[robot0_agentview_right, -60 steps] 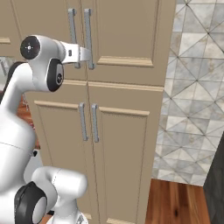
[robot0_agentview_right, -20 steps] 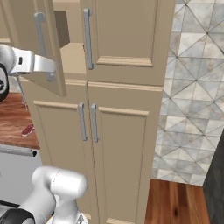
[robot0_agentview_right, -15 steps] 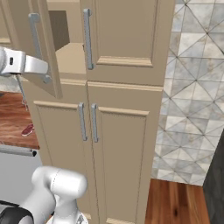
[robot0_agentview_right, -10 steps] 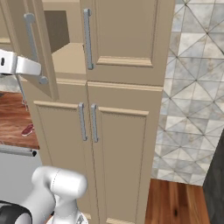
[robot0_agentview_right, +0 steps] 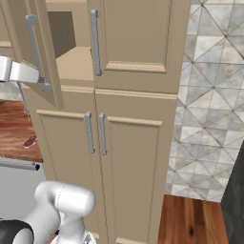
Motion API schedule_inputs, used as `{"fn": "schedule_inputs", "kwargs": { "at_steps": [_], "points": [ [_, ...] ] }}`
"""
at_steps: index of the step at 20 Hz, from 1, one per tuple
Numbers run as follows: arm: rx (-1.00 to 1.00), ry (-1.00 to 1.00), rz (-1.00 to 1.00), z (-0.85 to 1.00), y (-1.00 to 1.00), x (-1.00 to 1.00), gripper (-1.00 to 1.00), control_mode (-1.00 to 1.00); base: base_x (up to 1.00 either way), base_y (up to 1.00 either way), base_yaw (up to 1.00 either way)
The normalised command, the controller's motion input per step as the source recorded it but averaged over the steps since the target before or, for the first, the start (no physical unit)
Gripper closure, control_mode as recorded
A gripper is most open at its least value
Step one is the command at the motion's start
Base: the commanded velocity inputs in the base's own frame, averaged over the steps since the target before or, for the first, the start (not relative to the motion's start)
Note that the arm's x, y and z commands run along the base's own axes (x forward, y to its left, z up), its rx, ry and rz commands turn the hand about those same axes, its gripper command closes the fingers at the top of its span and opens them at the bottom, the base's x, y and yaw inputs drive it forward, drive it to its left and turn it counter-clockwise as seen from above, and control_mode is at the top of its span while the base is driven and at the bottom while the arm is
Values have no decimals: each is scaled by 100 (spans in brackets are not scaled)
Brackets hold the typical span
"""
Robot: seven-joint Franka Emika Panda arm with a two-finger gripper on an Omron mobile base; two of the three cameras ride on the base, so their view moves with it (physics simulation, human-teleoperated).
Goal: Retrieve the tupperware from the cabinet, then place the raw meat into the tupperware to avoid contamination.
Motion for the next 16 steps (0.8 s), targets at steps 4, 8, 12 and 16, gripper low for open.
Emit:
{"fn": "schedule_inputs", "kwargs": {
  "at_steps": [4, 8, 12, 16],
  "points": [
    [1, 0, -1, 2, -12, -48, -100, -100, 0, 0, 0],
    [12, -4, -2, 11, -35, -71, -100, -100, 0, 0, 0],
    [20, -1, -3, 13, -49, -56, -100, -100, 0, 0, 0],
    [29, 0, -2, 16, -54, -16, -100, -100, 0, 0, 0]
  ]
}}
